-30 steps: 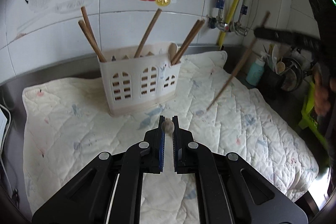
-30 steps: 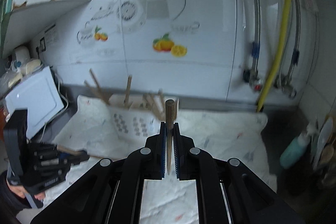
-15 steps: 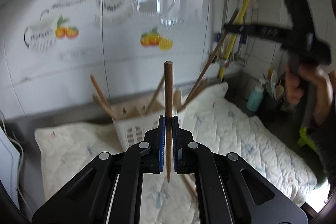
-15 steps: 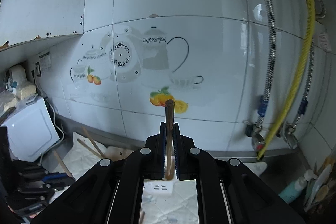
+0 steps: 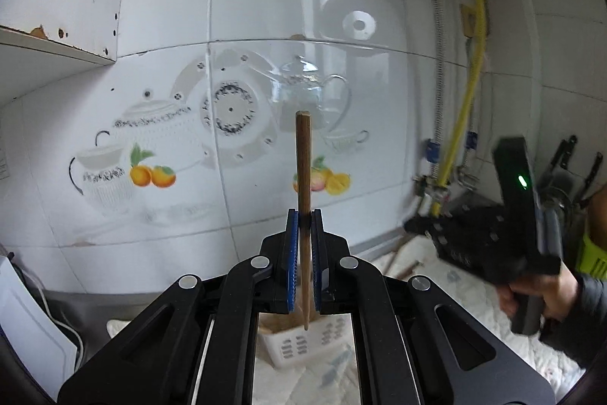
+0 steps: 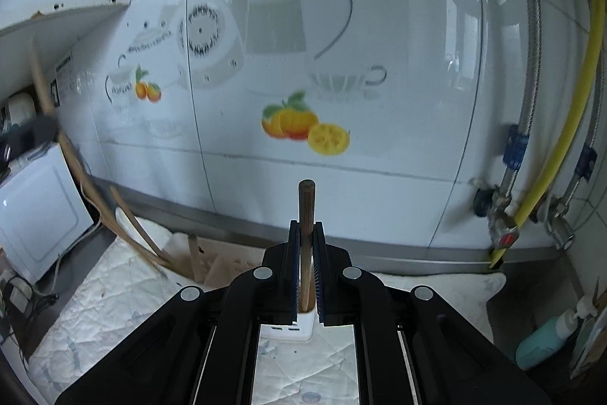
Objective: Organize utensils
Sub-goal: 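Lift both chopsticks upright and carry them over the white holder, then lower the chopsticks into the holder and open both grippers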
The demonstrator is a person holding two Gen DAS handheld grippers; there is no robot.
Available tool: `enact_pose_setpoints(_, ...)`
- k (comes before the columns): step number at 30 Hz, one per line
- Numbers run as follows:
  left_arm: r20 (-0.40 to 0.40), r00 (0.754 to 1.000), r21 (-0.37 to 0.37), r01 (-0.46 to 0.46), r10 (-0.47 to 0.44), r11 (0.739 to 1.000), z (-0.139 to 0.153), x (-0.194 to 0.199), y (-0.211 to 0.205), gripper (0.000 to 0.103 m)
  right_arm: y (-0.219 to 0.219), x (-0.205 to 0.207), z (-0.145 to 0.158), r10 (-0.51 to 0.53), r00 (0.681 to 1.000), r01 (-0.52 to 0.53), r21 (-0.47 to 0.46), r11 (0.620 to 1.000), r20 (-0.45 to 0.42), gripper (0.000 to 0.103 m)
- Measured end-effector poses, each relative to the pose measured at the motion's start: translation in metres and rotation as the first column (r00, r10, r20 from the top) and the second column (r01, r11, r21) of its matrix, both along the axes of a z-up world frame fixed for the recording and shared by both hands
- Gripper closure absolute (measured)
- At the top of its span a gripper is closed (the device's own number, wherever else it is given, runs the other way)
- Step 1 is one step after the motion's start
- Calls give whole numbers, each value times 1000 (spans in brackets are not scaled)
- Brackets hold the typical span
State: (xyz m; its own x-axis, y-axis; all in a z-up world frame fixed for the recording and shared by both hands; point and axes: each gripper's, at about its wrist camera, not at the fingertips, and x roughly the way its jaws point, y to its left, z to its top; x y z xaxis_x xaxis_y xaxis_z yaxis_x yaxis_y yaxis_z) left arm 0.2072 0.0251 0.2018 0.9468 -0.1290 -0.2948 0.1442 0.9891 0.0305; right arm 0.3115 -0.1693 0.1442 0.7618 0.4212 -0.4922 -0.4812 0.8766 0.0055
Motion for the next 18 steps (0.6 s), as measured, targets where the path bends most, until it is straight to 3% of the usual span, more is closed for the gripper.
enact_pose_setpoints(7, -43, 998, -8, -36, 35, 999, -22, 39, 3, 98, 2, 2, -18, 14, 1000, -15, -14, 1000, -24, 96)
enact_pose_setpoints(18, -146, 987, -51, -78, 70, 996, -61, 62, 19, 97, -7, -3, -28, 6, 1000, -6, -8, 1000, -30, 94)
